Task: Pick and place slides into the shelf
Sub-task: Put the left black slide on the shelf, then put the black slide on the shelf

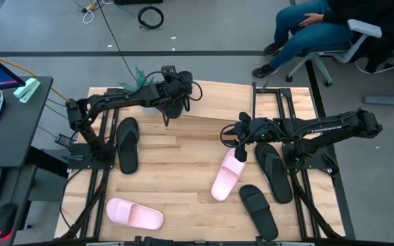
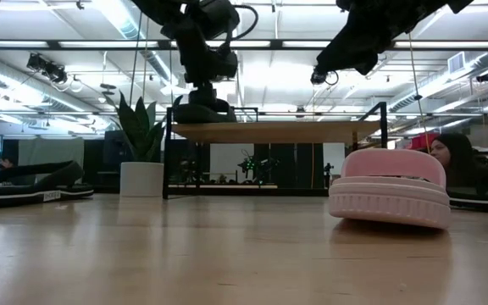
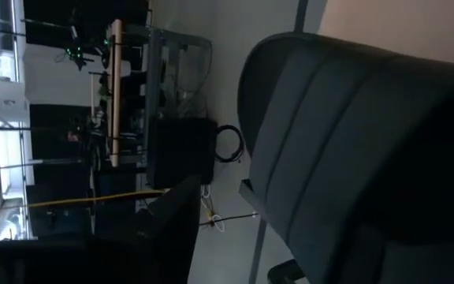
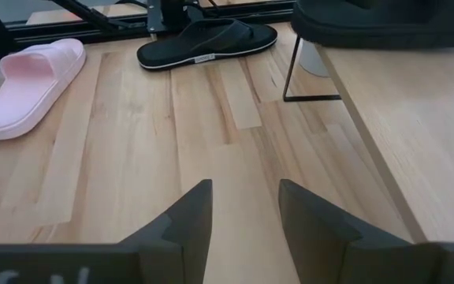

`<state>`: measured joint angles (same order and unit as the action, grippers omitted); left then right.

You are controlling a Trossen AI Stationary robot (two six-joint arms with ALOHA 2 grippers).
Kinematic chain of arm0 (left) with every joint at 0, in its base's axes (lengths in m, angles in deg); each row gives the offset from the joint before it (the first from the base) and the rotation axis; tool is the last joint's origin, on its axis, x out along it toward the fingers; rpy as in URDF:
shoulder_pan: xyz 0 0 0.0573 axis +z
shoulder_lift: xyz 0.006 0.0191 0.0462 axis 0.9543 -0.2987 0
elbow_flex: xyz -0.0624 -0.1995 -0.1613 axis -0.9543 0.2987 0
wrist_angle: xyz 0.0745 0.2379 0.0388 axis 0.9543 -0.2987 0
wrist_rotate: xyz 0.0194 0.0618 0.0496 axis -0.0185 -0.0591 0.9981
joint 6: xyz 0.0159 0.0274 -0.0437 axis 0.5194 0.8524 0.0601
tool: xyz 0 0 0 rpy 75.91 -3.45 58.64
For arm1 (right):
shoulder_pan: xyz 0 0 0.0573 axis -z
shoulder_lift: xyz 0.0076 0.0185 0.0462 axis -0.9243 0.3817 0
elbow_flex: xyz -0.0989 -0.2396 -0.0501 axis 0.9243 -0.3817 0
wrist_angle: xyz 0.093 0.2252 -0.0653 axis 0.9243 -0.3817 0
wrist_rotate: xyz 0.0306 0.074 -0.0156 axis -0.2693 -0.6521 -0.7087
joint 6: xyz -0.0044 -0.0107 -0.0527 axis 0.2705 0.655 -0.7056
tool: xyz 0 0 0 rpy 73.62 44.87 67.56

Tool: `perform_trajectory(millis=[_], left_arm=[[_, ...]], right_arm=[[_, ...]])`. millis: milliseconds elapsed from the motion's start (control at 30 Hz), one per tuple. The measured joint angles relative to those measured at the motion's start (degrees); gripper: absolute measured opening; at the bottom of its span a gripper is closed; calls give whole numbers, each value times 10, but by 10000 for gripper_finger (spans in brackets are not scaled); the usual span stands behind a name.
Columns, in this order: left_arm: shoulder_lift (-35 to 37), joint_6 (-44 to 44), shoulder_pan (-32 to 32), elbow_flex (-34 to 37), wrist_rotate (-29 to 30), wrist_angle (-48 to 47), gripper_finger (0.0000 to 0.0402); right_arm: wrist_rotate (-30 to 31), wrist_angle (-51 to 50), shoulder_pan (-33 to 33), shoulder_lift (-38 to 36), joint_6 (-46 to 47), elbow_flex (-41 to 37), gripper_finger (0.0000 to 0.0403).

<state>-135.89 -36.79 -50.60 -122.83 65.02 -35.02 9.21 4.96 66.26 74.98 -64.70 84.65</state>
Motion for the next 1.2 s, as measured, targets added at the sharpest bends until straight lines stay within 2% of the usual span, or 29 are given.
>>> perform_trajectory(millis=[267,467,600,800,900,1067,1200], left_arm=[[1,-13,27,-1,0,-37,253],[2,-31,28,-1,-1,-52,255],[4,-11,21,-2,0,-50,253],[4,-35,21,-41,-5,-124,256],[4,-69,22,-79,-49,-188,255],[4,-129,34,-144,-181,-268,254],[5,-161,52,-180,-220,-290,253]], right_arm=[[-1,0,0,0,25,0,154],[0,0,0,0,19,0,154],[0,0,0,0,15,0,154],[0,0,0,0,19,0,154],[0,0,0,0,19,0,154],[0,0,0,0,20,0,154],[0,0,0,0,20,0,154]])
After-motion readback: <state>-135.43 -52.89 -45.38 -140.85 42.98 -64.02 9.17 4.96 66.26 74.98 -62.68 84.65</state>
